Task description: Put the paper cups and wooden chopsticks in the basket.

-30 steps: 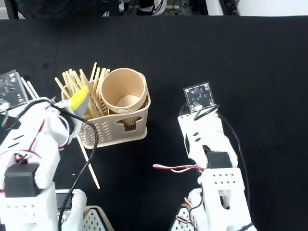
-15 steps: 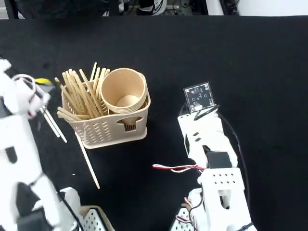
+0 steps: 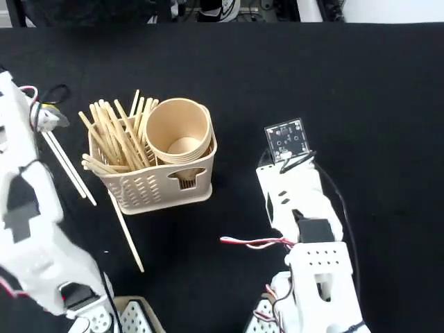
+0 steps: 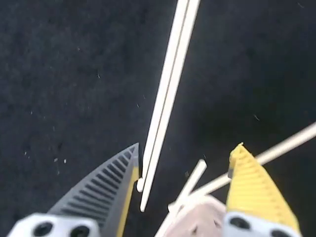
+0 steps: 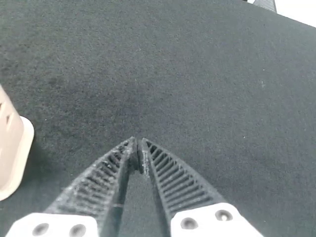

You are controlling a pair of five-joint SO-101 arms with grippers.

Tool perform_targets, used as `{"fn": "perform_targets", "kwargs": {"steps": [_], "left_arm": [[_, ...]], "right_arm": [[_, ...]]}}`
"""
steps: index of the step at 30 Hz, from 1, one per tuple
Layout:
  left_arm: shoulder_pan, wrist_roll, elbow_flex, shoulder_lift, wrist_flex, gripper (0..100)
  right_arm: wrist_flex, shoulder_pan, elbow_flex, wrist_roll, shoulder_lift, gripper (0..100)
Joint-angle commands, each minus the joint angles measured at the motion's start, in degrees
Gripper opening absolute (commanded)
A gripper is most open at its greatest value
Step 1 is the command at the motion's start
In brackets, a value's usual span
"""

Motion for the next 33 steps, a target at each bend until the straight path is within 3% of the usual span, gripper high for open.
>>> {"fn": "perform_targets", "kwargs": {"steps": [1,13,26,33], "left_arm": [[-1.3,0.4,-16.2,12.6,5.0,29],[-1.8,0.0,-58.0,46.7,15.4,27],[-1.6,-0.1,-64.5,53.1,15.4,3],[-1.6,0.0,-64.2,52.8,15.5,3]], "right_arm": [[-0.8,0.3,-0.5,0.4,-0.5,1.5],[-0.8,0.2,-0.5,0.4,-0.5,1.5],[-0.8,0.2,-0.5,0.4,-0.5,1.5],[-0.8,0.2,-0.5,0.4,-0.5,1.5]]}}
